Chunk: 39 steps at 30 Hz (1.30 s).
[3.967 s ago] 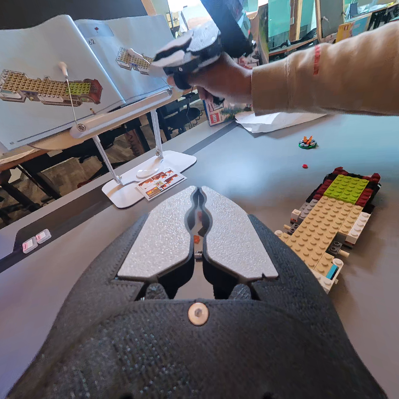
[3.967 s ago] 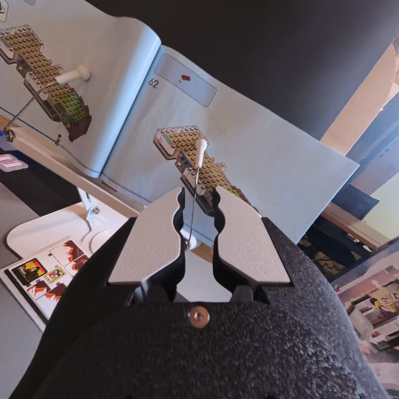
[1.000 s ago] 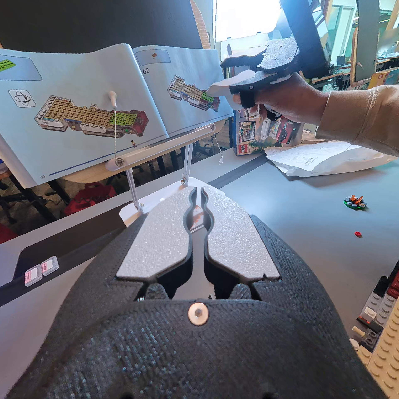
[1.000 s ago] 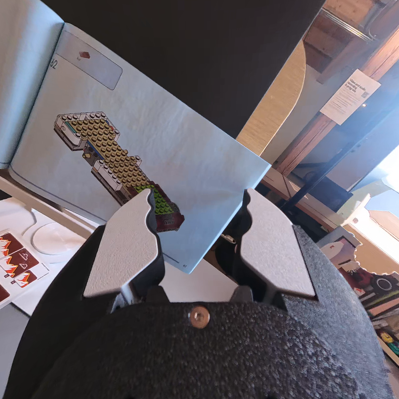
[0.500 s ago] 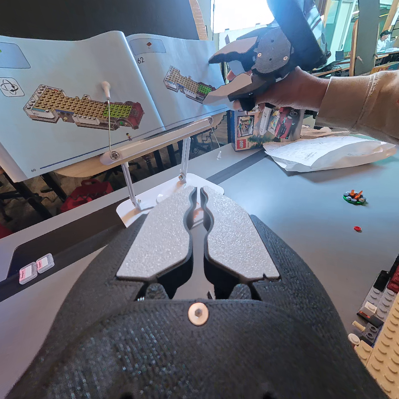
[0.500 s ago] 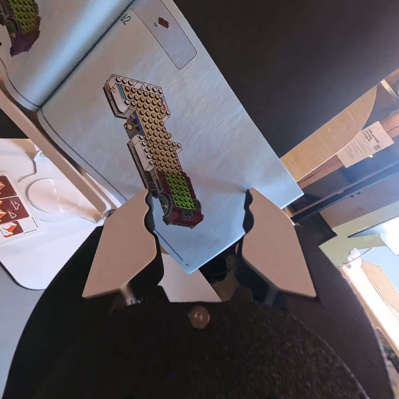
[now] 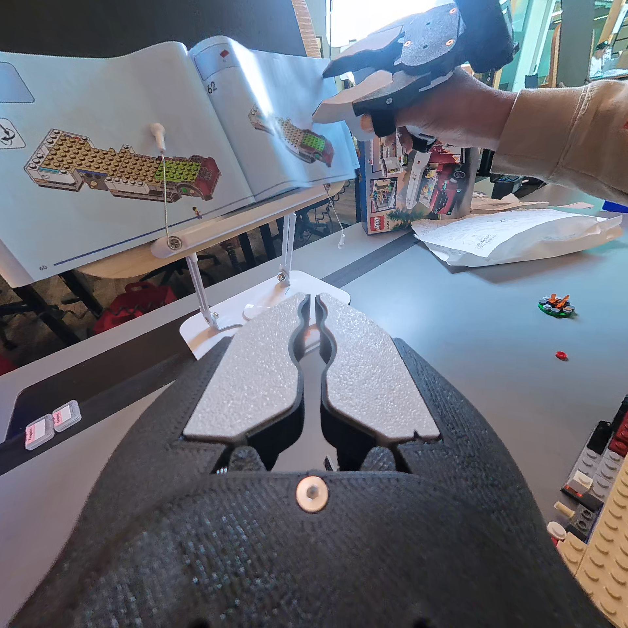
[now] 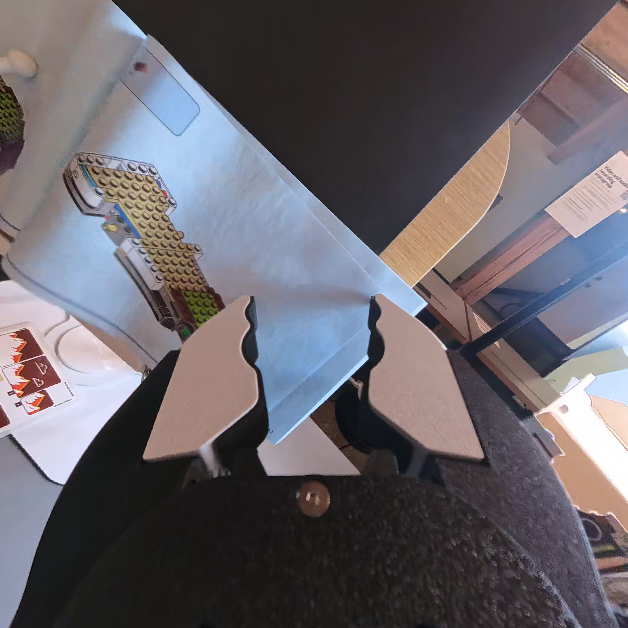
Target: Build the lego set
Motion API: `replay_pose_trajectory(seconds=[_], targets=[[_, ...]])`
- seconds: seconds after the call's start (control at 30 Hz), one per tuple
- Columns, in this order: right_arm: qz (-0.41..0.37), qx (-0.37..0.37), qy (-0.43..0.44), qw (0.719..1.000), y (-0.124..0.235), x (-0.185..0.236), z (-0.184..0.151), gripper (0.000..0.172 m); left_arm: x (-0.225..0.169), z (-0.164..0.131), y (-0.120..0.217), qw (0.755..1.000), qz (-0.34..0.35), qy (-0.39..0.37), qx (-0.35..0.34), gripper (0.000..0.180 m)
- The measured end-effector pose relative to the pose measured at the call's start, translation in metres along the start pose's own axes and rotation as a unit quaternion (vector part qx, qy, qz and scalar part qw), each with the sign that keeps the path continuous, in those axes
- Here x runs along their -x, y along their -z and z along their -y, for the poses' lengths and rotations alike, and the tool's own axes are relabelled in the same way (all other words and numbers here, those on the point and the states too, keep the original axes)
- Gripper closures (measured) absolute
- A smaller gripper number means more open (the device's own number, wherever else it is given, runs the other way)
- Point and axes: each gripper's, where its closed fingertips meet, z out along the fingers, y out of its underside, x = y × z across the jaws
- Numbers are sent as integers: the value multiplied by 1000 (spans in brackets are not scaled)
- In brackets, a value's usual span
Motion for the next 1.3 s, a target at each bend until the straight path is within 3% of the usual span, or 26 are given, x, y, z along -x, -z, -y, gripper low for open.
replay_pose_trajectory(seconds=[0.1,0.17,0.37,0.67,0.83,0.93,1.03,1.1,1.2,1.3], targets=[[18,-5,-12,1000,2,5,0,129,0,0,0,1000,1,-2,0,178],[32,-5,-24,999,4,8,0,134,1,1,0,1000,2,-1,0,178],[48,-9,-57,997,4,11,3,99,11,16,-7,1000,12,3,-11,176],[68,9,-43,997,6,33,-4,99,21,44,-15,999,25,0,-34,175],[131,4,-50,990,8,61,-3,117,11,41,-50,999,-31,20,18,148],[167,-7,-64,984,8,80,2,116,10,52,-82,995,-63,58,42,121],[200,-18,-75,977,9,95,7,114,13,72,-109,992,-77,86,44,111],[230,-30,-81,969,12,105,11,114,21,70,-125,994,-56,65,72,116],[266,-39,-93,959,23,116,12,113,27,61,-133,994,-42,36,97,165],[233,-63,-126,962,35,99,7,108,31,61,-127,996,-37,25,82,170]])
